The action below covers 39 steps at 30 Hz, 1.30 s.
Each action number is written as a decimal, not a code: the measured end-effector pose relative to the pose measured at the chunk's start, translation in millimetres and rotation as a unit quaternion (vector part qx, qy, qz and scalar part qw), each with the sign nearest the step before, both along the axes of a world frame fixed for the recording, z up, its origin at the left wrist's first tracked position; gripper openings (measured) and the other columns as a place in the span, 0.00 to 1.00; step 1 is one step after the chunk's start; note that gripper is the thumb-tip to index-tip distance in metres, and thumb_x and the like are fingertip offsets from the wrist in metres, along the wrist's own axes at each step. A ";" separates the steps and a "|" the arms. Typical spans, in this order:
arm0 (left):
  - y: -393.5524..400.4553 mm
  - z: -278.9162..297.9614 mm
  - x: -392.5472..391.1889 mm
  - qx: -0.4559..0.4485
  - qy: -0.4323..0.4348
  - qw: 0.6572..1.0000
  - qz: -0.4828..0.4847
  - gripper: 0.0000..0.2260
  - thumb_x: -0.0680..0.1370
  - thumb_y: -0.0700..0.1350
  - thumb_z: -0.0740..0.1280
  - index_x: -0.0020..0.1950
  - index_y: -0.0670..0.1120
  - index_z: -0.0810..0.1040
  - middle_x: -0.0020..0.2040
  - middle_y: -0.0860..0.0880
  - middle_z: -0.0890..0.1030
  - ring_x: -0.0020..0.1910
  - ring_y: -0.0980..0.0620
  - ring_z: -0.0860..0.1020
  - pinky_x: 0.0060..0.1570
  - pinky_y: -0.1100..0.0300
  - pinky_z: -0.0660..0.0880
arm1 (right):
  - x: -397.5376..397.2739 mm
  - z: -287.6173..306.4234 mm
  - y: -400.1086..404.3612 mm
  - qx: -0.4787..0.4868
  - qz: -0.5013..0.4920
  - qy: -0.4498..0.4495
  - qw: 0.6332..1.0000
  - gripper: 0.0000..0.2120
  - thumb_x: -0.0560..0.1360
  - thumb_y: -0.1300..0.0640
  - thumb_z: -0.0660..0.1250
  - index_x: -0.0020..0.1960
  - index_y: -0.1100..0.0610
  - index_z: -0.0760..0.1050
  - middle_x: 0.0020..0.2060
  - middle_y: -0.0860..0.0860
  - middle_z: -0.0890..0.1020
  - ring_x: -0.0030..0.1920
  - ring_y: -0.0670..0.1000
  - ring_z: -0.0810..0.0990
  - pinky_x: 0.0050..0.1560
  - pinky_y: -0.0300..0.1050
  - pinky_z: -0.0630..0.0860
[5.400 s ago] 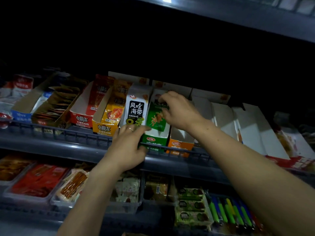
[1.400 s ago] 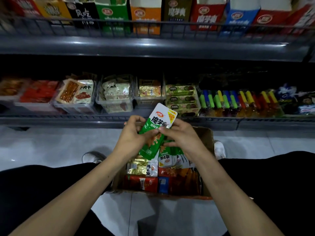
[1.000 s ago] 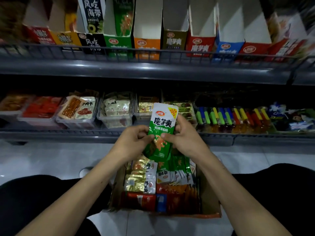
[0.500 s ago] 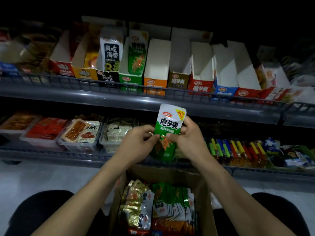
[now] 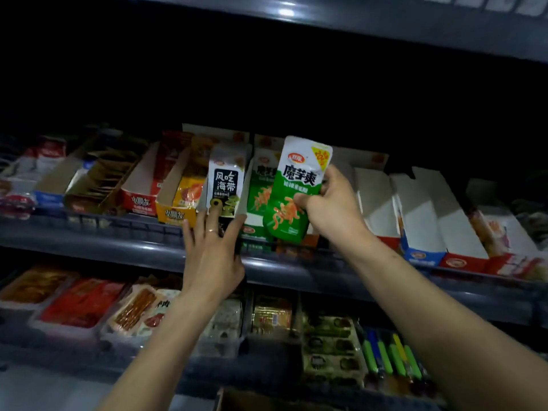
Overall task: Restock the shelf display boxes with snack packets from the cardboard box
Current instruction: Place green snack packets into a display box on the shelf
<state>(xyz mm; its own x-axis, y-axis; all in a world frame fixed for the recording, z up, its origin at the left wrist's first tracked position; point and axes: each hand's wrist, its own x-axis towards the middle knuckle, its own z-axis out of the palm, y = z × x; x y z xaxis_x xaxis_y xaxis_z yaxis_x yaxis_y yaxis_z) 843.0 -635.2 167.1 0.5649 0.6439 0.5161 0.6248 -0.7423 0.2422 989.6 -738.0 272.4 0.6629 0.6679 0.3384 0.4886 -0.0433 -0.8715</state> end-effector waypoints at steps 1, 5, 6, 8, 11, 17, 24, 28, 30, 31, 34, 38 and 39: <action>3.0 -2.4 0.2 0.003 0.005 1.000 -0.001 0.35 0.67 0.41 0.72 0.72 0.53 0.66 0.72 0.41 0.63 0.74 0.39 0.54 0.73 0.35 0.50 | 1.9 4.8 11.0 0.004 -0.010 -0.015 1.000 0.16 0.73 0.65 0.70 0.54 0.49 0.71 0.49 0.46 0.82 0.48 0.47 0.81 0.46 0.45 0.80; 9.5 -3.4 5.1 -0.020 -0.024 0.999 -0.012 0.29 0.69 0.42 0.70 0.69 0.53 0.68 0.71 0.43 0.65 0.74 0.40 0.53 0.73 0.37 0.50 | 11.7 17.7 55.5 -0.017 -0.034 -0.051 0.998 0.17 0.76 0.63 0.68 0.62 0.53 0.69 0.50 0.49 0.80 0.42 0.42 0.79 0.40 0.41 0.79; 10.5 -3.8 6.1 -0.025 -0.038 0.999 -0.015 0.28 0.68 0.41 0.70 0.68 0.53 0.69 0.70 0.43 0.66 0.73 0.40 0.54 0.73 0.36 0.53 | 13.9 18.9 66.4 -0.028 -0.050 -0.064 0.996 0.16 0.75 0.61 0.69 0.61 0.54 0.70 0.50 0.51 0.80 0.42 0.45 0.80 0.40 0.44 0.80; 13.6 -4.9 7.4 -0.023 -0.050 0.998 -0.022 0.27 0.67 0.40 0.70 0.65 0.52 0.70 0.67 0.43 0.68 0.72 0.40 0.57 0.70 0.35 0.59 | 15.5 18.7 83.8 -0.030 -0.071 -0.066 0.995 0.11 0.74 0.60 0.70 0.55 0.57 0.73 0.47 0.53 0.81 0.45 0.51 0.82 0.43 0.48 0.82; 16.8 -5.5 7.5 -0.018 -0.056 0.998 -0.029 0.26 0.66 0.39 0.71 0.63 0.51 0.72 0.65 0.43 0.70 0.70 0.40 0.60 0.67 0.35 0.64 | 13.1 12.8 98.0 -0.053 -0.068 -0.061 0.994 0.06 0.74 0.62 0.70 0.48 0.57 0.74 0.42 0.50 0.79 0.41 0.48 0.79 0.32 0.32 0.73; 17.6 -3.7 3.0 -0.016 -0.047 0.998 -0.037 0.26 0.67 0.40 0.70 0.65 0.51 0.72 0.65 0.44 0.70 0.70 0.40 0.61 0.66 0.38 0.65 | 12.4 18.1 95.5 -0.173 -0.060 -0.227 0.956 0.12 0.75 0.64 0.66 0.58 0.61 0.75 0.46 0.55 0.76 0.46 0.54 0.74 0.40 0.43 0.66; 17.5 -4.9 0.4 -0.016 -0.058 0.997 -0.044 0.27 0.67 0.40 0.69 0.66 0.51 0.72 0.65 0.44 0.69 0.70 0.41 0.61 0.67 0.39 0.64 | 7.0 22.8 104.2 -0.315 -0.029 -0.491 0.811 0.19 0.73 0.62 0.68 0.62 0.57 0.69 0.54 0.58 0.78 0.54 0.62 0.79 0.40 0.48 0.69; 17.7 -7.0 3.9 -0.014 -0.060 0.997 -0.040 0.27 0.65 0.40 0.70 0.65 0.49 0.73 0.65 0.42 0.70 0.70 0.39 0.63 0.64 0.37 0.66 | 11.6 28.4 114.5 -0.332 -0.016 -0.538 0.775 0.21 0.74 0.64 0.66 0.66 0.57 0.67 0.59 0.58 0.77 0.58 0.61 0.78 0.45 0.49 0.68; 18.3 -8.5 5.8 -0.010 -0.059 0.998 -0.036 0.27 0.65 0.39 0.70 0.64 0.49 0.73 0.64 0.42 0.71 0.69 0.38 0.63 0.64 0.37 0.67 | 18.5 29.8 118.9 -0.342 -0.011 -0.522 0.781 0.25 0.74 0.65 0.65 0.68 0.54 0.63 0.60 0.58 0.76 0.59 0.61 0.77 0.47 0.49 0.69; 18.4 -8.8 6.6 -0.008 -0.059 0.998 -0.034 0.27 0.65 0.39 0.71 0.64 0.49 0.73 0.64 0.42 0.71 0.69 0.38 0.63 0.64 0.37 0.67 | 20.2 29.1 120.6 -0.347 -0.010 -0.521 0.780 0.27 0.74 0.65 0.66 0.70 0.53 0.61 0.62 0.58 0.74 0.60 0.61 0.76 0.49 0.51 0.71; 18.0 -8.4 7.9 -0.005 -0.059 0.998 -0.030 0.27 0.65 0.38 0.70 0.63 0.49 0.73 0.63 0.42 0.71 0.68 0.38 0.64 0.63 0.38 0.68 | 22.2 19.5 123.3 -0.347 -0.026 -0.521 0.779 0.34 0.73 0.66 0.67 0.74 0.53 0.57 0.67 0.59 0.69 0.65 0.62 0.70 0.60 0.56 0.69; 18.0 -8.5 9.8 -0.003 -0.060 0.998 -0.029 0.27 0.64 0.37 0.70 0.63 0.48 0.73 0.63 0.42 0.71 0.68 0.38 0.64 0.62 0.37 0.68 | 20.8 8.6 119.1 -0.301 -0.092 -0.562 0.765 0.34 0.71 0.68 0.68 0.74 0.57 0.59 0.67 0.60 0.67 0.65 0.63 0.68 0.59 0.57 0.68; 18.2 -8.5 9.5 -0.001 -0.060 0.998 -0.030 0.27 0.65 0.37 0.70 0.63 0.48 0.73 0.63 0.42 0.71 0.68 0.38 0.65 0.62 0.37 0.69 | 19.9 6.8 117.9 -0.295 -0.094 -0.559 0.770 0.32 0.71 0.69 0.68 0.72 0.57 0.62 0.65 0.60 0.70 0.62 0.63 0.72 0.53 0.55 0.71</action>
<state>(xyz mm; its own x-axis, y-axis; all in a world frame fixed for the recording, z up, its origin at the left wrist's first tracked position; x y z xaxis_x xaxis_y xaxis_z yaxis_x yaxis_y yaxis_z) 852.4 -617.1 158.5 0.5367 0.6120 0.5808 0.5463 -0.7767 0.3136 1009.5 -620.1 279.2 0.2816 0.8514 0.4425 0.8554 -0.4317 0.2863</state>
